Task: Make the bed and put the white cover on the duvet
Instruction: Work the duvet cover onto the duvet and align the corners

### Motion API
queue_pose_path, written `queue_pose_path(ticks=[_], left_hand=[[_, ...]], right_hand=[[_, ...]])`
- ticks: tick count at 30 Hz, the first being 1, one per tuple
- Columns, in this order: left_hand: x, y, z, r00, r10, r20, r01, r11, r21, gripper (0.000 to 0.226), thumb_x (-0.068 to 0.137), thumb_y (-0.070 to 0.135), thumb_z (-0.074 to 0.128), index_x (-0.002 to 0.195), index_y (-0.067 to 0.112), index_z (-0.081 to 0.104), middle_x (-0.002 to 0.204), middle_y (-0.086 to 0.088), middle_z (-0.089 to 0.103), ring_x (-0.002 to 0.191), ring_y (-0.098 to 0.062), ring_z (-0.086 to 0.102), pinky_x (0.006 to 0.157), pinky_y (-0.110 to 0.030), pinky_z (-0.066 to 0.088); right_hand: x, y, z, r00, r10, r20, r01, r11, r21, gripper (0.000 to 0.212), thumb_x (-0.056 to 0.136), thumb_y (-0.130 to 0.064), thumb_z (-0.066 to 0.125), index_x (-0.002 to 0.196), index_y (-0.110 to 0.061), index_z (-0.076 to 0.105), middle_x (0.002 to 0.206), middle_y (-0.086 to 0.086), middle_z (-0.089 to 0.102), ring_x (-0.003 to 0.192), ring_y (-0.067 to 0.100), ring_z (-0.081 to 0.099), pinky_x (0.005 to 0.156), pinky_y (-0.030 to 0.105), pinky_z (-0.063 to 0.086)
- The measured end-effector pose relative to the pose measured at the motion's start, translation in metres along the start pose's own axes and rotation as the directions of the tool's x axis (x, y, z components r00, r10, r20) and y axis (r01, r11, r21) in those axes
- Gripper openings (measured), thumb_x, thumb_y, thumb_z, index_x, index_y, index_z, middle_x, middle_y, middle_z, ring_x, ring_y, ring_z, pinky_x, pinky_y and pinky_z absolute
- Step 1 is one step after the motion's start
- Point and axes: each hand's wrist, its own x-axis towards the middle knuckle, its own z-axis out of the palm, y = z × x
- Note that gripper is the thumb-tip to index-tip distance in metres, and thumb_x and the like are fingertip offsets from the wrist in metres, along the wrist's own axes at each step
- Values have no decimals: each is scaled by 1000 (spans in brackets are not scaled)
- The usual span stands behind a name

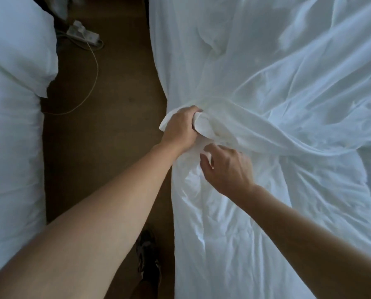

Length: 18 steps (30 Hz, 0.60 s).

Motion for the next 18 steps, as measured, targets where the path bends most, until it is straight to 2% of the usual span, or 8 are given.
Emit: queue_pose_path(ticks=[2,5,8,10,11,13,15,18], left_hand=[[4,-2,-5,997,-52,57,52,999,-3,22,99,21,54,116,13,65,111,-6,70,100,-25,64,75,-33,45],[12,-5,-13,979,-114,168,111,993,27,46,107,47,39,107,11,68,102,-5,72,91,-22,66,71,-33,46],[14,-9,-20,974,-152,167,133,984,120,58,105,55,37,71,10,52,68,-4,56,63,-18,54,56,-30,33],[13,-12,-21,981,-154,115,136,978,157,57,105,52,41,64,13,42,61,-2,47,56,-16,46,53,-30,28],[12,-13,-22,983,-157,92,141,978,154,55,105,49,44,62,15,40,60,0,45,55,-14,44,52,-30,26],[13,-15,-22,983,-166,73,154,976,153,49,106,43,47,62,21,41,61,4,46,55,-10,44,50,-29,26],[15,-16,-22,978,-177,108,158,974,161,44,105,36,49,63,23,43,65,6,49,58,-8,46,50,-26,27],[22,-14,-27,960,-185,211,142,969,204,38,104,33,49,68,21,51,71,3,55,62,-12,51,51,-25,33]], right_hand=[[17,25,1,995,97,-38,-100,993,-62,42,86,-39,68,125,-24,63,110,4,66,100,35,64,80,44,52],[61,43,-14,994,7,-109,-12,999,-47,54,83,-46,67,134,-29,60,127,5,58,118,32,52,97,46,42],[95,49,-23,998,-40,-57,38,999,-27,37,81,-35,73,116,-21,71,122,8,58,114,35,53,94,47,46],[94,45,-20,983,-120,-138,113,992,-63,19,82,-29,74,86,-11,69,98,11,62,90,35,59,76,43,50],[87,44,-17,982,-104,-155,90,991,-97,25,84,-34,73,75,-11,66,85,10,63,78,34,61,68,40,48],[69,42,-8,984,176,-9,-176,980,-95,45,89,-56,59,69,-16,66,76,8,67,71,34,64,63,35,46],[56,47,-2,833,524,178,-528,849,-27,58,87,-68,45,80,-16,70,88,8,71,83,34,65,66,34,44],[68,45,-2,730,602,323,-666,733,141,45,92,-52,53,102,-11,70,112,14,69,104,37,64,78,38,49]])
